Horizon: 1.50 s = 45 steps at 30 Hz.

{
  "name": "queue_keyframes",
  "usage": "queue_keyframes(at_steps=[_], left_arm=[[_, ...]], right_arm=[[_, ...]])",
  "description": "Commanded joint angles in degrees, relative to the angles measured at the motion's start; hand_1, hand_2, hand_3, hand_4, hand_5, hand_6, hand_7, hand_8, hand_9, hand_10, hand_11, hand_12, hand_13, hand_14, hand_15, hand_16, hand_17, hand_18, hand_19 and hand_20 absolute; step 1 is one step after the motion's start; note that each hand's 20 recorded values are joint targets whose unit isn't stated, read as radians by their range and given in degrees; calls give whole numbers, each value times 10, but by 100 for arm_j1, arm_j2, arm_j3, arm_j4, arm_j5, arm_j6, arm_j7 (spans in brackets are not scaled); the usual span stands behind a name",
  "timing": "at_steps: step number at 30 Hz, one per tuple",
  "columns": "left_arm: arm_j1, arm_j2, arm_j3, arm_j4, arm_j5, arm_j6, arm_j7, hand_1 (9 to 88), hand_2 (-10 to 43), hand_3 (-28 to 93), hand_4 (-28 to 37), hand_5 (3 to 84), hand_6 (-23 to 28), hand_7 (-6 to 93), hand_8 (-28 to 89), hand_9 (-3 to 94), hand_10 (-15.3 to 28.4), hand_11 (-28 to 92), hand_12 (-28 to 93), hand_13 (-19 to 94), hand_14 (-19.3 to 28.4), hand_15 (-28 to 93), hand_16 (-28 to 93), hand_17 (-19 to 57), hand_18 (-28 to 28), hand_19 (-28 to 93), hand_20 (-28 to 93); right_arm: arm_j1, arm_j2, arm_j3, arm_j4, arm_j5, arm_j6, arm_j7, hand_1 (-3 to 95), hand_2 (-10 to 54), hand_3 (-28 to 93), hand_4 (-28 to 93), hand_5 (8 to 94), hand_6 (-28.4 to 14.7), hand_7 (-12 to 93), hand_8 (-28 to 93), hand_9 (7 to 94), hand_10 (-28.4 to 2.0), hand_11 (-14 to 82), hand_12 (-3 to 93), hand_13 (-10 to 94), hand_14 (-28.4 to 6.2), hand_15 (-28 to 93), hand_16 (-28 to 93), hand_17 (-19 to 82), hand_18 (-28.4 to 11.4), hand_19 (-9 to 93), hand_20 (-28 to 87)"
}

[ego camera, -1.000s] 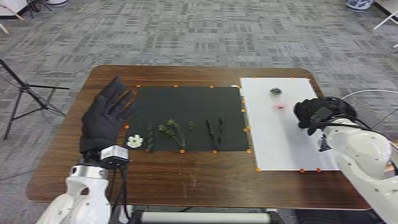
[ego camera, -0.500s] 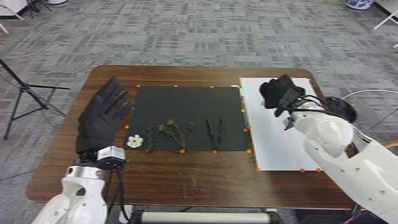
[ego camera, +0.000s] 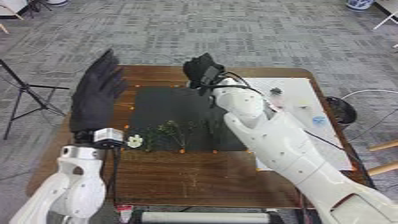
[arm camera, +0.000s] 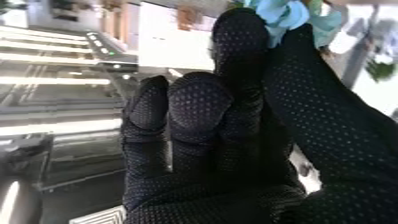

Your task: Arrange flowers

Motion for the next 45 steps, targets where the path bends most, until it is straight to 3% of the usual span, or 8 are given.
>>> queue_keyframes(at_steps=[1,6,12,26,29,33,39,45], left_arm=[[-764,-1,125,43,12,-233,54,241,-5,673,-283,274,25,194,-106,230,110,129,167,187,127,137,66,-126,197,422,79],[-950,-40,228,82,19,-254,79,241,-5,672,-283,274,25,192,-105,232,109,129,165,188,128,137,66,-127,199,423,78],[-937,-128,222,67,26,-385,83,241,-5,671,-283,274,24,185,-101,233,109,128,164,189,129,134,66,-128,200,422,78],[-1288,-155,583,210,24,-222,21,240,-6,670,-282,274,23,186,-101,233,109,123,165,189,130,130,69,-129,200,421,77],[-1269,-161,561,206,33,-251,17,240,-5,670,-283,274,22,186,-101,232,109,121,165,188,130,130,69,-129,200,421,77],[-1031,-173,366,98,26,-347,53,240,-5,669,-283,273,23,185,-101,232,109,120,166,188,130,129,69,-129,201,421,77],[-1091,-200,434,137,35,-329,62,240,-5,669,-282,273,22,185,-101,233,110,121,167,188,130,128,70,-129,201,420,78],[-1008,-200,372,101,30,-337,80,240,-5,669,-282,273,23,184,-100,233,110,121,167,188,130,128,71,-129,200,420,78]], right_arm=[[-237,-770,-404,-6,16,105,-236,497,-95,829,-279,688,27,536,73,879,-22,181,528,696,-29,667,469,292,-182,802,508],[-345,-992,-360,174,-238,209,-460,503,-95,821,-282,687,29,536,62,880,-22,176,524,697,-27,665,470,291,-181,800,508],[-438,-1003,-499,110,-319,259,-212,507,-95,813,-282,685,31,538,54,882,-18,168,517,698,-26,664,470,290,-180,800,508],[-651,-1159,-205,231,-440,332,-418,514,-95,798,-283,675,40,529,60,880,-13,153,515,694,-30,670,477,289,-179,800,507],[-654,-1134,-221,215,-355,326,-375,502,-95,787,-283,663,39,520,58,867,-15,151,515,680,-35,682,471,284,-179,801,508],[-657,-1098,-436,109,-281,291,-263,460,-95,778,-283,642,31,506,55,839,-21,151,505,651,-50,732,407,269,-181,798,514],[-684,-1060,-401,23,-262,137,-337,439,-95,760,-283,616,22,473,22,807,-28,121,460,617,-57,749,403,258,-181,796,516],[-679,-1078,-418,48,-337,128,-277,401,-95,784,-283,598,18,422,-1,747,-45,189,353,591,-59,758,396,248,-184,793,521]])
